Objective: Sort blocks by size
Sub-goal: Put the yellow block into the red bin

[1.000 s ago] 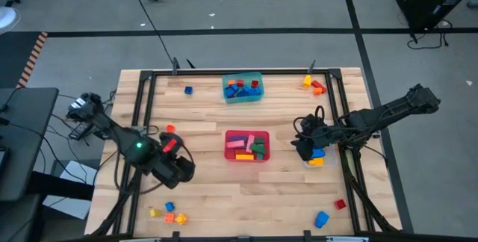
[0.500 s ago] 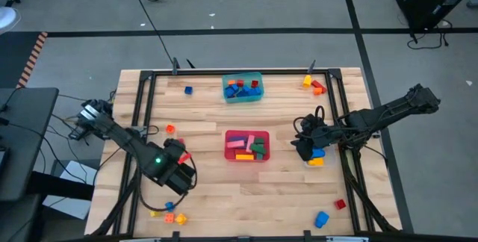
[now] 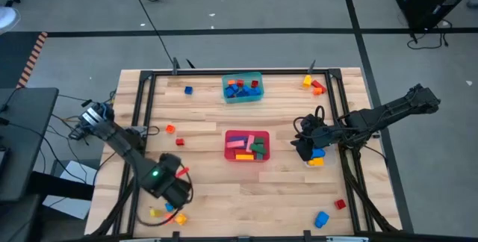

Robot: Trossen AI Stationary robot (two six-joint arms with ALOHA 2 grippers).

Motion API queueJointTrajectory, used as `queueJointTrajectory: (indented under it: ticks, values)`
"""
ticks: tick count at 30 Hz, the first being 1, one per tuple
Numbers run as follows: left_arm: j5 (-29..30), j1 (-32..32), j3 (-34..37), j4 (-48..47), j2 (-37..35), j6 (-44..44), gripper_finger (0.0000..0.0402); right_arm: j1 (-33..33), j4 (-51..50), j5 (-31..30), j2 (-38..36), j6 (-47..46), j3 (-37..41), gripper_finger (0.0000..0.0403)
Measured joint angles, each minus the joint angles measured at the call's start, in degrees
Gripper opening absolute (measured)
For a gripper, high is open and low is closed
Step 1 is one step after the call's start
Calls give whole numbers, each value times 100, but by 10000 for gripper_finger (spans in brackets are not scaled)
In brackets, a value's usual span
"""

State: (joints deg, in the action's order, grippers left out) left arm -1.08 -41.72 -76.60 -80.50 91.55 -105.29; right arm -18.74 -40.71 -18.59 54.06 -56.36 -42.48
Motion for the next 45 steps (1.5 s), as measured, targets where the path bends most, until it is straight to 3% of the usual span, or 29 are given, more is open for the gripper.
queueJointTrajectory:
  ticks: [9, 19, 32, 41, 45]
  values:
    - [-182, -903, 0, 884, 0, -2554, 289, 0, 0, 0, 0, 2, 0, 193]
    - [-426, -1608, 0, 1276, 483, -2704, 288, 0, 47, 2, 0, 105, 0, 193]
    - [-445, -1838, 0, 1240, 785, -870, 288, 4, 235, -94, 0, 258, 0, 193]
    - [-335, -1843, 0, 1431, 787, 1293, 289, 7, 262, -130, 0, 240, 0, 193]
    - [-322, -1899, 0, 1428, 787, 1772, 289, 6, 262, -131, 0, 240, 0, 193]
